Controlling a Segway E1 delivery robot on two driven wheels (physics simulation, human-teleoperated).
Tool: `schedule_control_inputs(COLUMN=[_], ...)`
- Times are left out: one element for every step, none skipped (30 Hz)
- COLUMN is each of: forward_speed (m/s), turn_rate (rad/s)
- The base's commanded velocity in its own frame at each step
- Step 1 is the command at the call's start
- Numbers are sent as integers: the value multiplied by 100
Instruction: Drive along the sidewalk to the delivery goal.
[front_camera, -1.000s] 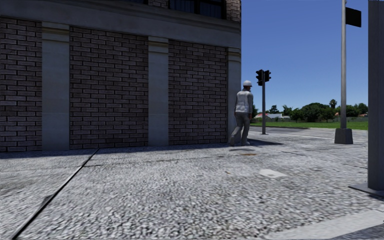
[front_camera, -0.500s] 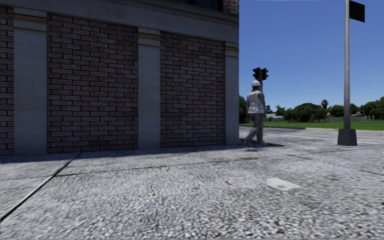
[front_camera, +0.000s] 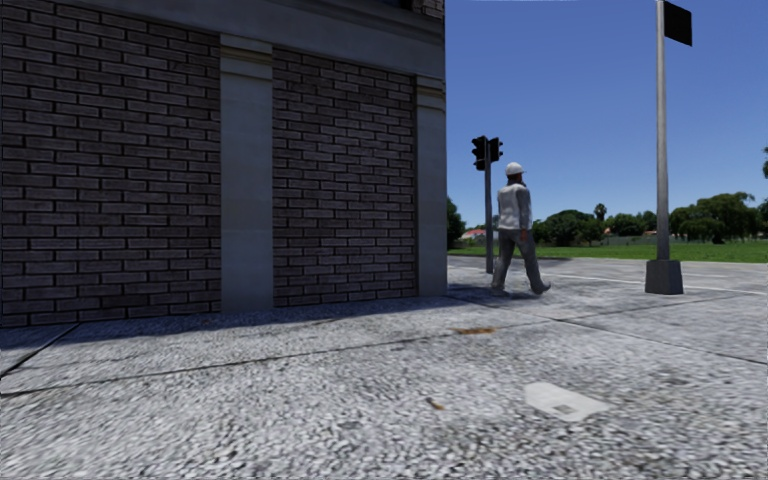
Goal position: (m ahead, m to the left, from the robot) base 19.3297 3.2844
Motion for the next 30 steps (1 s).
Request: schedule_control_inputs(forward_speed=[105, 105, 105, 105, 105, 105, 105, 105, 106, 106, 108, 110, 113, 116, 116, 120, 124, 125, 125, 126, 127, 129, 129, 131, 133, 135, 135, 138, 141, 143], turn_rate=[-34, -34, -34, -34, -34, -34, -34, -33, -14, -14, -1, 0, 0, 0, 0, 0, 0, 0, 0, 0, 0, 0, 0, 0, 0, 0, 0, 0, 0, 0])
